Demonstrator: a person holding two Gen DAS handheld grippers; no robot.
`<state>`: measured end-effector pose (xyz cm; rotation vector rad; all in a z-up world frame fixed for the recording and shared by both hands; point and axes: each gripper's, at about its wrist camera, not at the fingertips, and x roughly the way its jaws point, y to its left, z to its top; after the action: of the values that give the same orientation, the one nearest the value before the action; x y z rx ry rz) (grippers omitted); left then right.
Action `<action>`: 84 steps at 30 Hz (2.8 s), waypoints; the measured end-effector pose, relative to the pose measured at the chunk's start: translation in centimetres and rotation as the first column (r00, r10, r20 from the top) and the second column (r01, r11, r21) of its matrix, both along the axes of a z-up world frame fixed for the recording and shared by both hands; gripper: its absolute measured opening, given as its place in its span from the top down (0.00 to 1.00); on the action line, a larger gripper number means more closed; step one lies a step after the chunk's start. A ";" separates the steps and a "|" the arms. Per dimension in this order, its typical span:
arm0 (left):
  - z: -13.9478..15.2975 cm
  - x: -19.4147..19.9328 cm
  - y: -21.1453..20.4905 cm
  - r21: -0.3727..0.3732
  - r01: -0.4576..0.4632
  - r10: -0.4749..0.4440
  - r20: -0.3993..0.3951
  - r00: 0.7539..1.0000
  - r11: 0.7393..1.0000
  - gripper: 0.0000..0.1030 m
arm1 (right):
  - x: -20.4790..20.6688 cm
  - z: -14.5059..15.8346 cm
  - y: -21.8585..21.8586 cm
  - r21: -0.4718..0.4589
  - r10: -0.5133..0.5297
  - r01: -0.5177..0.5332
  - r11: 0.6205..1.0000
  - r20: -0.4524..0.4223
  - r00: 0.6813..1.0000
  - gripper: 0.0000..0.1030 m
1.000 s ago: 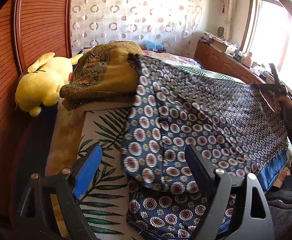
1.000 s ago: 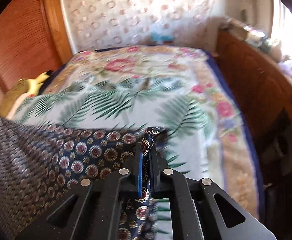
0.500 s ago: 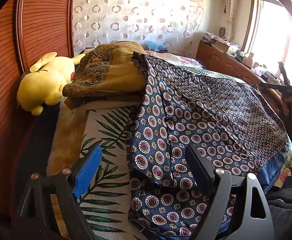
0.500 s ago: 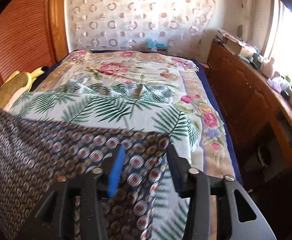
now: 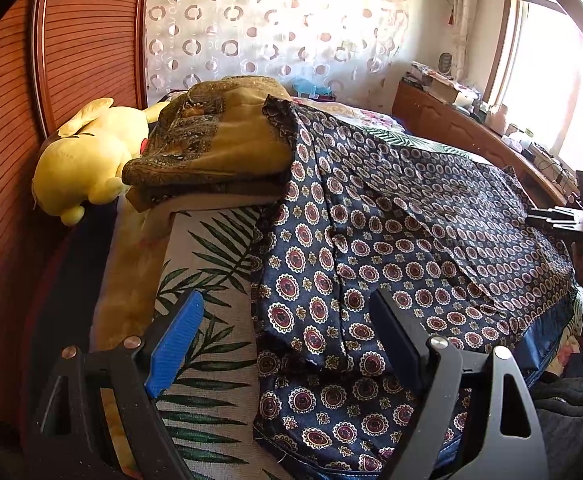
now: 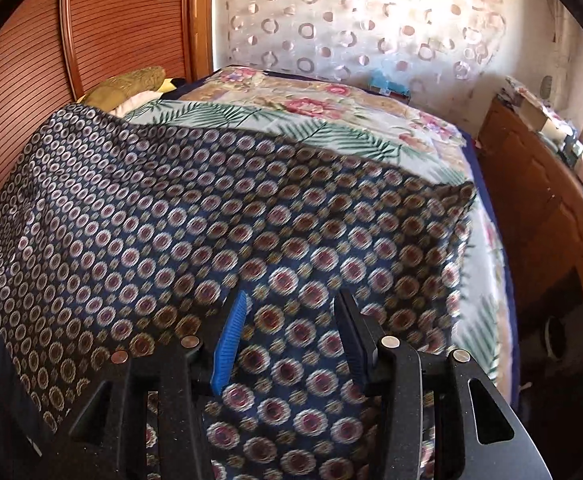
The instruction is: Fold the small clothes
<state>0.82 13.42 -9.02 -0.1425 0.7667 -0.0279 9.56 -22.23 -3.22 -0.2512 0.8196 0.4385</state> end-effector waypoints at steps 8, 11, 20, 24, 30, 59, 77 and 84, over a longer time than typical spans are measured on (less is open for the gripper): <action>0.7 -0.8 0.9 0.008 -0.017 0.017 0.010 1.000 1.000 0.17 | 0.5 -1.9 -1.5 0.022 -0.016 0.016 1.000 -0.005 1.000 0.39; 1.1 -1.2 1.4 -0.002 -0.031 0.031 0.027 0.999 1.000 0.18 | 0.8 -2.5 -2.4 0.047 -0.028 0.029 0.998 -0.016 0.999 0.31; 1.2 -1.8 2.7 -0.044 -0.060 0.061 0.019 0.998 0.997 0.39 | 1.1 -3.1 -1.3 0.027 -0.007 0.007 1.000 -0.018 1.000 0.21; 0.4 -1.9 2.1 -0.061 -0.041 0.041 -0.006 0.999 0.997 0.39 | 1.2 -3.1 -1.1 0.026 -0.007 0.008 1.000 -0.018 1.000 0.21; -1.1 -1.3 0.9 -0.076 -0.008 0.005 -0.047 0.999 0.997 0.40 | 1.3 -3.2 -1.2 0.026 -0.005 0.005 1.000 -0.017 1.000 0.20; -2.1 -0.6 -0.3 -0.078 0.012 -0.017 -0.058 0.998 0.997 0.88 | 1.4 -3.2 -1.4 0.026 0.000 0.000 1.000 -0.017 1.000 0.19; 5.4 1.6 -6.3 -0.082 0.216 -0.199 0.177 0.964 0.973 0.96 | 1.2 -2.6 -1.6 0.020 -0.008 0.008 1.000 -0.006 1.000 0.19; 8.7 5.3 -11.6 -0.022 0.361 -0.347 0.227 0.910 0.932 0.97 | -1.7 0.8 -3.5 0.107 -0.054 0.046 0.993 0.073 0.996 0.20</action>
<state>6.17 1.81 -0.30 -0.0571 0.5619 -0.4096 7.86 -25.70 -2.44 -0.1482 0.7245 0.4208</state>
